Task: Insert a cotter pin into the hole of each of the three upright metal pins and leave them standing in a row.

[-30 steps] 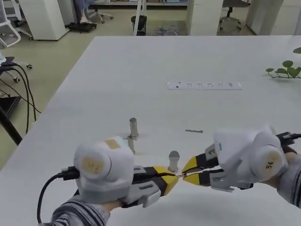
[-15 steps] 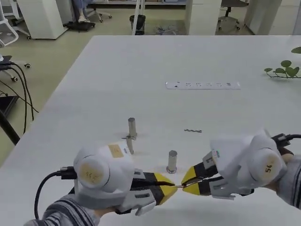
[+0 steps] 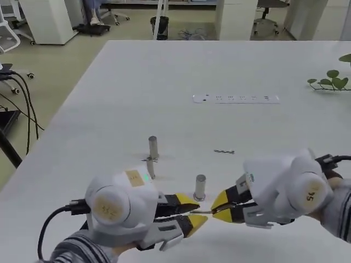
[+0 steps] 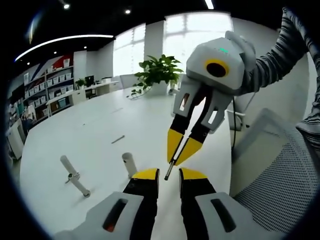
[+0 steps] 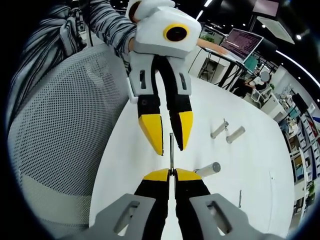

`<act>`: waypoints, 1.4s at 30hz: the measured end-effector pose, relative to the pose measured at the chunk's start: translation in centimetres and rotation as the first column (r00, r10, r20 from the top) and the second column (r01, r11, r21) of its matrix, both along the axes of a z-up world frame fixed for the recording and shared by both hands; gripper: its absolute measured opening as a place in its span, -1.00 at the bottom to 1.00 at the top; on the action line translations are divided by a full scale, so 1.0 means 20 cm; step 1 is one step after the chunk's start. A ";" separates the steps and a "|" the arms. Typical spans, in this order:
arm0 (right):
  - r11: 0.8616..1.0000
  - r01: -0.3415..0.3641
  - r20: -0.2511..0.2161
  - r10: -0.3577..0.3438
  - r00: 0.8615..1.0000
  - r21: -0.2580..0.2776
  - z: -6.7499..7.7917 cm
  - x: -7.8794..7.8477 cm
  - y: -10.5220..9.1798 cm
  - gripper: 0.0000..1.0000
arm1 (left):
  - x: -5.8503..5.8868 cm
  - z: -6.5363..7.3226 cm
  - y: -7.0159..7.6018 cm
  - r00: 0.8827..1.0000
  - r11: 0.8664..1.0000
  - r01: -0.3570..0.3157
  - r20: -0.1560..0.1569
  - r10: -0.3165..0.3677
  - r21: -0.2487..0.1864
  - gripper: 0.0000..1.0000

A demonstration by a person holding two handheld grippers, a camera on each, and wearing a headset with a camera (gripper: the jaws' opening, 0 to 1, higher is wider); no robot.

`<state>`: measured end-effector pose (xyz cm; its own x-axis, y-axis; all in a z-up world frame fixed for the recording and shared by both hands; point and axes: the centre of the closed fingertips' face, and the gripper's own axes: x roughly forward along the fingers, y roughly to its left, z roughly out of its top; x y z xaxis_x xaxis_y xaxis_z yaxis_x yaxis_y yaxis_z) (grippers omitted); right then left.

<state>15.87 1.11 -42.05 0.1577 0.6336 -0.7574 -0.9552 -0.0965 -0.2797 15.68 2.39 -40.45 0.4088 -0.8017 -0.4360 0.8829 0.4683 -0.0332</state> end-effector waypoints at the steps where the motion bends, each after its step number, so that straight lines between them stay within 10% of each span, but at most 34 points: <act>1: 1.000 0.010 -0.002 -0.010 1.000 0.001 0.00 0.01 -0.01 -1.00 | 0.01 0.00 0.00 1.000 1.000 -0.013 0.007 0.013 0.002 -0.70; 22: 0.974 0.221 0.021 -0.220 0.975 -0.050 -0.05 0.24 -0.16 -1.00 | 0.20 -0.06 0.08 0.965 0.965 -0.260 0.032 0.261 -0.018 -0.34; 42: 0.957 0.273 0.024 -0.272 0.962 -0.102 -0.15 0.39 -0.21 -1.00 | 0.35 -0.20 0.05 0.920 0.920 -0.391 -0.054 0.389 -0.028 -0.42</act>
